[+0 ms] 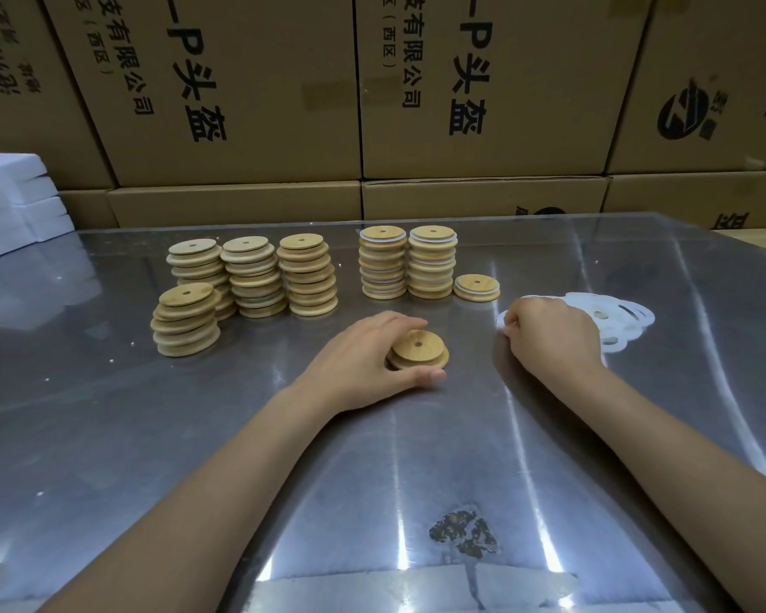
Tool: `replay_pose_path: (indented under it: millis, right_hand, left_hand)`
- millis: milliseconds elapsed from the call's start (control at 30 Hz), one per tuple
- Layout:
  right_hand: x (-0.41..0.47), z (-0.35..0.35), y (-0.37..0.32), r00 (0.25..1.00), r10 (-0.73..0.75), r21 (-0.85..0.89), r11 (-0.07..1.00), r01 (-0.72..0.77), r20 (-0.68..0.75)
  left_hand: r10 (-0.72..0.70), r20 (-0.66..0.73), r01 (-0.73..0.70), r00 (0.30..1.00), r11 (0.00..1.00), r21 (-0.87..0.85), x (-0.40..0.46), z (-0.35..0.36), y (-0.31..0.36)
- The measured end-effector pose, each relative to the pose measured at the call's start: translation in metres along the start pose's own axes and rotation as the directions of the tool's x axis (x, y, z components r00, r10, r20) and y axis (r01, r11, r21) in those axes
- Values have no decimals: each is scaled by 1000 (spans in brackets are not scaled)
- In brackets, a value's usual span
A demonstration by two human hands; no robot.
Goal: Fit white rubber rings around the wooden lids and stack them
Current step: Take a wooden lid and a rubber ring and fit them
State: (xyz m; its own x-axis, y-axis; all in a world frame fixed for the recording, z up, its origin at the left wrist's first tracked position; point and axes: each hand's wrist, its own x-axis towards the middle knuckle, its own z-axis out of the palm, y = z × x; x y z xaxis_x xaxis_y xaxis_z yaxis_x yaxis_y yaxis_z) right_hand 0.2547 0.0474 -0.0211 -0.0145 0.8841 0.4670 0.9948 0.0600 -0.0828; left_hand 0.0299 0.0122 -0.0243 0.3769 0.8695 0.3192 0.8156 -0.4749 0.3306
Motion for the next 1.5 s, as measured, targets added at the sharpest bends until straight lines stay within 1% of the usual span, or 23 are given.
replay_pose_path:
  millis: [67, 100, 167, 233, 300, 367, 433, 500, 567, 633, 700, 767, 867, 933, 1000, 1033, 1067, 1133, 1167, 1267, 1367, 1433, 1500]
  right_hand:
    - [0, -2, 0, 1000, -1, 6, 1000, 1, 0]
    - [0, -2, 0, 1000, -2, 46, 999, 2, -14]
    - [-1, -5, -3, 998, 26, 251, 968, -10, -64]
    - [-3, -10, -11, 992, 33, 481, 876, 29, -120]
    - [-8, -15, -22, 984, -50, 585, 798, 144, -173]
    - [-14, -18, -33, 964, -168, 632, 729, 261, -204]
    - [-20, -20, -41, 937, -290, 659, 668, 345, -196]
    - [-23, -19, -45, 916, -373, 698, 617, 364, -147]
    - [-23, -18, -45, 911, -405, 734, 593, 331, -83]
    - [-23, -17, -44, 916, -396, 743, 596, 305, -58]
    - [-21, -17, -42, 933, -354, 754, 596, 274, -59]
    - [-18, -17, -41, 949, -311, 800, 557, 220, -45]
    - [-17, -15, -42, 968, -253, 858, 497, 131, -1]
    - [-16, -12, -41, 972, -229, 870, 489, 65, 56]
    - [-15, -9, -41, 961, -235, 873, 487, -11, 143]
    - [-15, -7, -41, 953, -244, 883, 466, -46, 178]
    - [-15, -7, -41, 948, -251, 904, 422, -73, 195]
    - [-16, -8, -42, 952, -237, 945, 308, -113, 191]
    - [-16, -8, -42, 960, -214, 955, 274, -117, 179]
    - [-14, -9, -39, 972, -185, 965, 243, -99, 146]
    - [-16, -10, -37, 970, -210, 972, 224, -76, 124]
    - [-17, -11, -38, 969, -222, 976, 208, -62, 109]
    - [-19, -12, -41, 968, -230, 982, 181, -56, 98]
  left_hand:
    - [-22, -2, 22, 1000, 1000, -5, 0, 1, -2]
    - [-40, -1, 40, 999, 999, -13, 0, 2, -2]
    - [-89, -5, 88, 996, 993, -72, 1, 3, -3]
    - [-125, -13, 121, 992, 977, -174, 0, 4, -3]
    - [-139, -14, 131, 990, 961, -245, 0, 4, -2]
    - [-143, -17, 133, 990, 953, -273, 0, 4, -1]
    - [-148, -27, 133, 989, 945, -298, 1, 5, 0]
    - [-153, -43, 132, 987, 939, -319, 1, 5, -1]
    - [-151, -54, 126, 987, 939, -319, 1, 5, -1]
    - [-138, -63, 112, 988, 944, -310, 1, 4, -1]
    - [-116, -75, 86, 990, 943, -321, 1, 4, -1]
    - [-95, -101, 57, 990, 942, -331, 0, 4, 1]
    - [-47, -146, 5, 988, 961, -277, -1, 2, 5]
    - [12, -183, -56, 983, 971, -234, -1, 1, 8]
    - [74, -239, -123, 968, 973, -196, -1, 0, 11]
    - [99, -269, -149, 958, 974, -173, 0, -1, 12]
    - [122, -293, -172, 948, 973, -151, 0, -1, 12]
    - [141, -301, -192, 943, 970, -148, 0, -1, 13]
    - [127, -288, -182, 949, 968, -175, 0, -1, 13]
    - [8, -268, -100, 963, 938, -333, 2, -1, 13]
    - [-140, -311, -26, 940, 880, -473, 3, -2, 11]
    - [-193, -332, -3, 923, 862, -508, 3, -3, 10]
    - [-209, -327, 19, 922, 866, -501, 3, -4, 9]
